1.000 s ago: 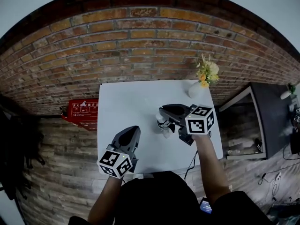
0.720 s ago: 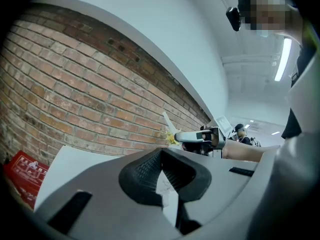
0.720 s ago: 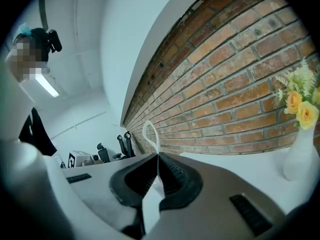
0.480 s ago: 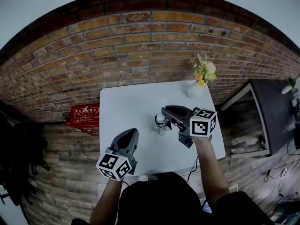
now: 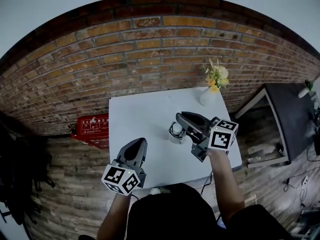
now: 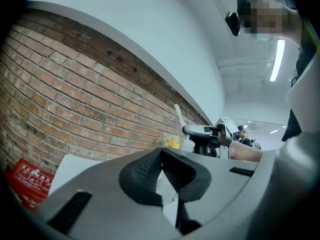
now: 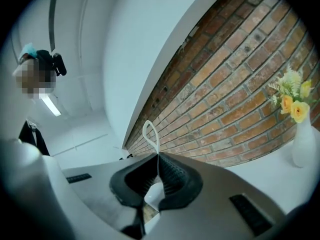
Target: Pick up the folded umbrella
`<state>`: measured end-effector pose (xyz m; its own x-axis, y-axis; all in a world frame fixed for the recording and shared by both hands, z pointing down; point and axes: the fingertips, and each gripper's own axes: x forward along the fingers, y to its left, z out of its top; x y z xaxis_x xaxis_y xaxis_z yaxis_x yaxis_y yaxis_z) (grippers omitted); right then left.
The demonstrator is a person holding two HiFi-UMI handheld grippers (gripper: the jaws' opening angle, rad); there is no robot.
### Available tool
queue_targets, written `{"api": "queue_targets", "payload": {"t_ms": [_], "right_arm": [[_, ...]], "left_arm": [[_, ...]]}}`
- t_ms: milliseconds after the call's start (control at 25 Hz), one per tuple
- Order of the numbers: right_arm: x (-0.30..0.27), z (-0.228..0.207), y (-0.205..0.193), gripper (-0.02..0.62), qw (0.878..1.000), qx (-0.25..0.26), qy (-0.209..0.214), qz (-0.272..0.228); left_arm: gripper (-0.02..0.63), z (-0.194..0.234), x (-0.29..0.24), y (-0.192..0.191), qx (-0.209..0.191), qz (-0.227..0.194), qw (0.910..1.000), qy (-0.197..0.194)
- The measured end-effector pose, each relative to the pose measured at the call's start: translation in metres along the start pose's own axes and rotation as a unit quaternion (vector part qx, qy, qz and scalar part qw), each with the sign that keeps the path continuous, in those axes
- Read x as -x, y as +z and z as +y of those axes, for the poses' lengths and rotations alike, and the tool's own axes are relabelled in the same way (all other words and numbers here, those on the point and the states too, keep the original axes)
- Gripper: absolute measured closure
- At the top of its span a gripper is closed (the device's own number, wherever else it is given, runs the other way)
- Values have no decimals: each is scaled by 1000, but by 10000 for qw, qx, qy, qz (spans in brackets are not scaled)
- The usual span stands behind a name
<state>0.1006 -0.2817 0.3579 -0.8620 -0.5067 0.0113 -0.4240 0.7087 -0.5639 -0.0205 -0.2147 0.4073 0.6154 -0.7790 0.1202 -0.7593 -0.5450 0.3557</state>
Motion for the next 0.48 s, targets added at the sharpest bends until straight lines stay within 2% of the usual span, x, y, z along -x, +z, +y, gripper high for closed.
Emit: {"api": "queue_targets", "payload": {"t_ms": [320, 480], "right_arm": [[18, 46, 14, 571, 9987, 212, -213, -407], [26, 64, 13, 571, 9972, 153, -313, -661]], "left_arm": [[592, -9, 26, 6, -57, -92, 9995, -300], [592, -13, 39, 4, -80, -65, 9987, -494]]}}
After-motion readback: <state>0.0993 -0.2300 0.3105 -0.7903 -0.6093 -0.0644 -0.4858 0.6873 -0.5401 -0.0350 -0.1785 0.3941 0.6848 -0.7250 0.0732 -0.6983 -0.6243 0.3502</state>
